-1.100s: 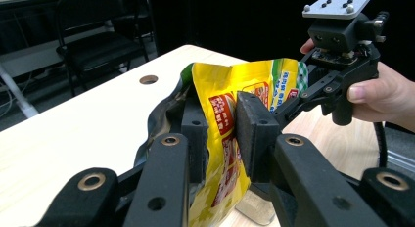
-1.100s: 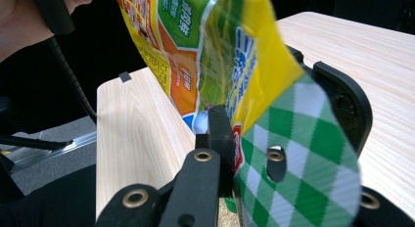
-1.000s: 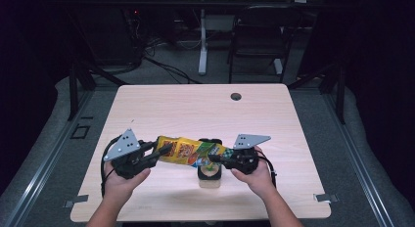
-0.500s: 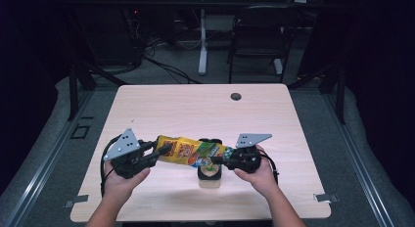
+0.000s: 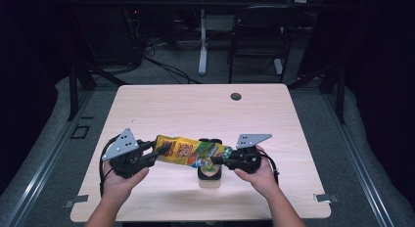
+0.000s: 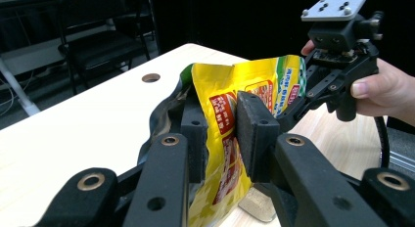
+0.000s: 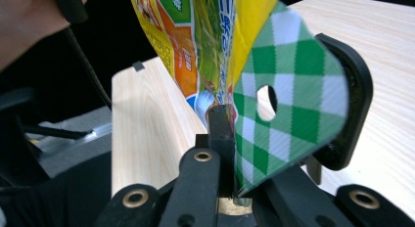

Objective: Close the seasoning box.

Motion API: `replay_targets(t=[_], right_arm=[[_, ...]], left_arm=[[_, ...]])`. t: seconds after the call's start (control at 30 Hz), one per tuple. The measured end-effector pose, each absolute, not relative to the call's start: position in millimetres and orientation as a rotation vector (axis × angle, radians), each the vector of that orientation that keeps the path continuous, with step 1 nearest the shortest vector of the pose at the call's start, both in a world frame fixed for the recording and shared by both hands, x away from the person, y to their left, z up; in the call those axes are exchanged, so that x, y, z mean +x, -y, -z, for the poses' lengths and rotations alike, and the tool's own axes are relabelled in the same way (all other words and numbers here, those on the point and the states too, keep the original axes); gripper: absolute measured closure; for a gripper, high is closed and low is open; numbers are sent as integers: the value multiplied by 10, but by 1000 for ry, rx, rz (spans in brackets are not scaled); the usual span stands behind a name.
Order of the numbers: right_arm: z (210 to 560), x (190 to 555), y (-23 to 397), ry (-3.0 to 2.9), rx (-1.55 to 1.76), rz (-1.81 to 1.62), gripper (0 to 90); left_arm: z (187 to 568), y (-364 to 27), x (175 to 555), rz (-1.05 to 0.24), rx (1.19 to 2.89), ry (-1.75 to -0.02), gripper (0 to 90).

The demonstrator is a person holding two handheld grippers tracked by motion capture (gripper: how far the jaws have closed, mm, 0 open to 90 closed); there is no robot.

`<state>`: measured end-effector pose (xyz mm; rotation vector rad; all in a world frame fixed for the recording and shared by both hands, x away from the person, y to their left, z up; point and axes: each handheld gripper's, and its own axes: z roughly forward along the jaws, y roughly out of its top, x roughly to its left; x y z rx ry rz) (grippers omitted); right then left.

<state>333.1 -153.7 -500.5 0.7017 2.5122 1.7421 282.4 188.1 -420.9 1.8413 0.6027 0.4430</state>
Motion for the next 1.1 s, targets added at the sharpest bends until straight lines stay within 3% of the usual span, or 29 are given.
replay_targets(t=[0.63, 1.1], right_arm=[[5002, 3292, 1460, -2448, 730, -1690, 900], [5003, 3301, 1486, -2434, 738, -1715, 899]], left_arm=[[4184, -1892, 2815, -441, 1851, -603, 760], [4129, -1860, 2809, -411, 1845, -572, 842]])
